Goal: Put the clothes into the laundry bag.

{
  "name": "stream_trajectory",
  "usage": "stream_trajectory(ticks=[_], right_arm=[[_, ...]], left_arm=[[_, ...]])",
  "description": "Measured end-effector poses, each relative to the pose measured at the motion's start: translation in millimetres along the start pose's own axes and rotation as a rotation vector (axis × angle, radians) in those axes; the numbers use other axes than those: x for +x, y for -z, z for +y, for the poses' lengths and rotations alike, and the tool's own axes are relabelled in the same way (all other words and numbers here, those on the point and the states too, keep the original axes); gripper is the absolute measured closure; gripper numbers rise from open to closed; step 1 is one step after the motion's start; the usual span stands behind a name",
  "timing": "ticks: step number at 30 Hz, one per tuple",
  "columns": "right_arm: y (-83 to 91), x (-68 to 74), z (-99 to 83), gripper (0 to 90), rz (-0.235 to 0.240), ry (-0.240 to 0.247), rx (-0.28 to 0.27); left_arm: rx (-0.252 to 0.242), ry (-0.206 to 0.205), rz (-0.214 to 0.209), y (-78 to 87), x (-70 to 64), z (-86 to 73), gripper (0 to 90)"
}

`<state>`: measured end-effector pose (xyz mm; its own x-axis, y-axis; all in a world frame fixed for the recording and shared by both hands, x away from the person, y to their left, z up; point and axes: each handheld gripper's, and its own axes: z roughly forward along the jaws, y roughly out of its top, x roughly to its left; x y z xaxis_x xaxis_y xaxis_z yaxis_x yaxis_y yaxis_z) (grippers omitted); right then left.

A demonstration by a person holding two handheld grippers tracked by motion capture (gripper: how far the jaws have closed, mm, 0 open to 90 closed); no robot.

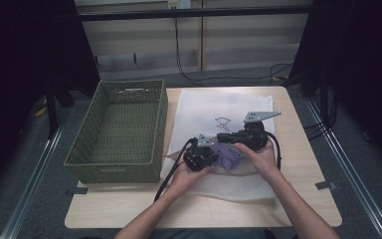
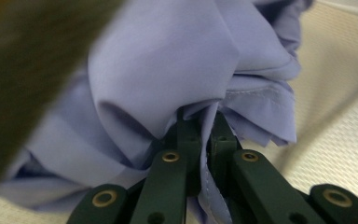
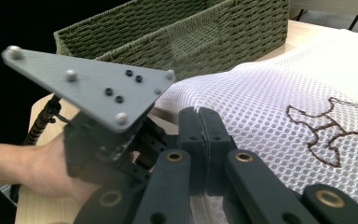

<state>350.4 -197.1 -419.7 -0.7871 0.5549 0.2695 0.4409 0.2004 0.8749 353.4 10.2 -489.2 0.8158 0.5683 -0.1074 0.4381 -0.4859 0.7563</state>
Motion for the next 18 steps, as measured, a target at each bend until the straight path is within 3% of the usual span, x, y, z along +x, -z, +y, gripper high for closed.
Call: stream_trajectory(ticks=[5,8,13,18], right_arm=[[-0.4,-0.7,-0.6,90.0,0.001,0.003,0.001],[-1.3,-0.4,-0.8,90.0,0.003,0.001,0.004],[-2.8,-0.3,-1.4,90.0,0.002,0.003,0.011],[-3.7,-0.1,-2.4,90.0,0.004,0.001,0.017]], left_arm=[[-0.059,0.063,0.043,-4.1,4.8,-0.1,86.9],[-0.082,0.076,0.079,-6.6,8.6,0.5,86.9],[-0.14,0.159,0.146,-11.2,9.0,2.5,87.1],[-0.17,0.2,0.179,-15.8,11.8,4.0,87.2]])
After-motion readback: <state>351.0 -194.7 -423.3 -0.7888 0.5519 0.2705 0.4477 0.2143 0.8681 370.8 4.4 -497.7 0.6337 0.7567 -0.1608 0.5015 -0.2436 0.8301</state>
